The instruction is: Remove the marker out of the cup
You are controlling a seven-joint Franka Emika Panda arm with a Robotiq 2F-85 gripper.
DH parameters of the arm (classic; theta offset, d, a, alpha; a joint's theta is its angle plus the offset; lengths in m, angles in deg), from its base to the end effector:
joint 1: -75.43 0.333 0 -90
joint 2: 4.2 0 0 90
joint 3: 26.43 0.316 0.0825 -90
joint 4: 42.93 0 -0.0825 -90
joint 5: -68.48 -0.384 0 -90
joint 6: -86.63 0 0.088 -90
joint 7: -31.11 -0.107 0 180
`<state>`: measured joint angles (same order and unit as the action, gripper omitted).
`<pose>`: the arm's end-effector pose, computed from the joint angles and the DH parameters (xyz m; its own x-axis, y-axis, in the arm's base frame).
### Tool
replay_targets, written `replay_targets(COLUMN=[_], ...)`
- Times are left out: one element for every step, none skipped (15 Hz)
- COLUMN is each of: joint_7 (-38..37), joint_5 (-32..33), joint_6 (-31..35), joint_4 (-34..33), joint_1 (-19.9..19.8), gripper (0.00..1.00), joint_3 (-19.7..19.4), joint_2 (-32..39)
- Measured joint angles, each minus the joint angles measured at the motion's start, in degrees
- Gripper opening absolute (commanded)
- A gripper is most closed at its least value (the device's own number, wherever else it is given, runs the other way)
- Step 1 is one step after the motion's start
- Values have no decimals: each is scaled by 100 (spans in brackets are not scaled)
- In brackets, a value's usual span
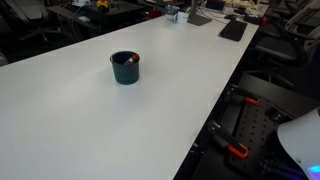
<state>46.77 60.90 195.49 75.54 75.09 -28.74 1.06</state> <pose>0.5341 -0.0149 0.3700 0.9583 0.1817 -0.2205 0.1452 -0.9743 -0.1720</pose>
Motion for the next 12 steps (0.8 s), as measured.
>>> replay_targets(joint_7=[0, 0, 0, 0, 0, 0, -1, 1, 53, 126, 218, 315], joint_5=[0, 0, 0, 0, 0, 0, 33, 109, 231, 359, 508, 648], joint_6=[6, 5, 5, 5, 5, 5, 2, -38, -146, -291, -452, -602], joint_4=[-8, 1, 4, 3, 3, 2, -24, -101, -236, -420, -658, -891], joint_1=[-3, -3, -3, -3, -4, -6, -7, -7, -6, -4, -1, -1], gripper=[100, 100, 100, 100, 100, 100, 100, 100, 100, 100, 100, 100], joint_3=[1, 2, 5, 9, 10, 10, 13, 21, 34, 51, 79, 115], joint_2=[56, 57, 34, 16, 11, 11, 39, 117, 240, 401, 610, 815])
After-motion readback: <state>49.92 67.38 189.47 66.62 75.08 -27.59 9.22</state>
